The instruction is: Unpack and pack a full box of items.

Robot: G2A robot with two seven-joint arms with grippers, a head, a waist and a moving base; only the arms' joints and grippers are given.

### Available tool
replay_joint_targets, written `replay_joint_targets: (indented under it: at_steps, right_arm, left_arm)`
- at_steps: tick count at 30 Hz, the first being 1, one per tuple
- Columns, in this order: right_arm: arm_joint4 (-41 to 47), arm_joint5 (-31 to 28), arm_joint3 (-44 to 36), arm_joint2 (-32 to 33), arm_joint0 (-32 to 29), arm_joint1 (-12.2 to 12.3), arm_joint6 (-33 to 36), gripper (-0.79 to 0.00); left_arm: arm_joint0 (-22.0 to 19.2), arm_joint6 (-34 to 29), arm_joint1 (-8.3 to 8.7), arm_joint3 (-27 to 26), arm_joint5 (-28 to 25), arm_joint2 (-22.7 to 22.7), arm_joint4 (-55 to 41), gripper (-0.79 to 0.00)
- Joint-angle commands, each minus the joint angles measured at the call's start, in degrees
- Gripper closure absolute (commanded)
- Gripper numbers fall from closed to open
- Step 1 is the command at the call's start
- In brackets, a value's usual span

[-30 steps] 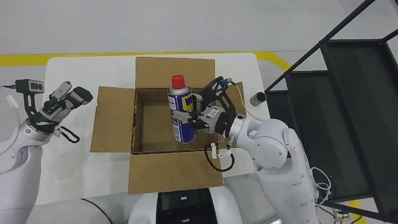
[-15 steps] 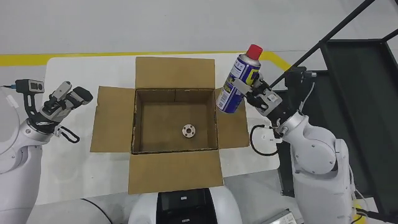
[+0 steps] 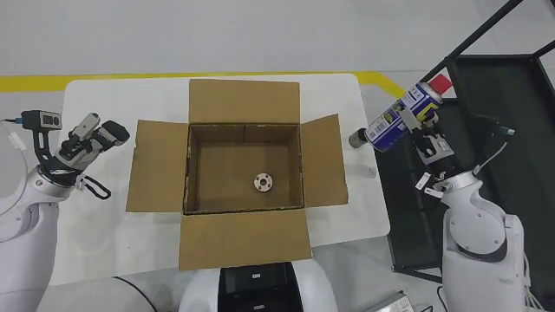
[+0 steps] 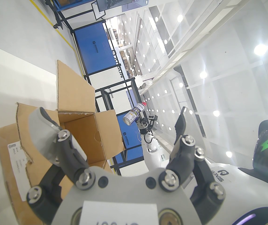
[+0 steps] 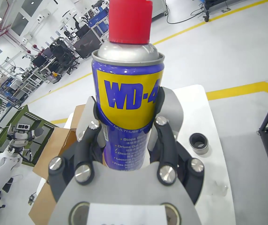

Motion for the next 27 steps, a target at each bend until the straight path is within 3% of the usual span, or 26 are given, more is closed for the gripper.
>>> replay_joint_targets:
  at_steps: [1,9,13,19,27]
  right_arm:
    - [0.0,0.0,0.0,0.0,0.0,0.0,0.0,0.000]
    - [0.0,0.1,0.0,-0.1,0.1,0.0,-0.2,0.000]
    - [-3.9,1.6,1.9,-2.5,1.6,0.0,-5.0,0.000]
    - [-11.9,2.0,11.0,-5.4,2.2,-0.4,-18.6,0.000]
    - [-29.6,2.1,23.3,-8.4,0.1,-0.7,-40.9,0.000]
  left_arm:
    - [0.0,0.0,0.00,0.0,0.0,0.0,0.0,-0.785]
    - [0.0,0.0,0.00,0.0,0.0,0.0,0.0,-0.785]
    - [0.0,0.0,0.00,0.0,0.0,0.0,0.0,-0.785]
    - [0.0,0.0,0.00,0.0,0.0,0.0,0.0,-0.785]
    - [0.0,0.0,0.00,0.0,0.0,0.0,0.0,-0.785]
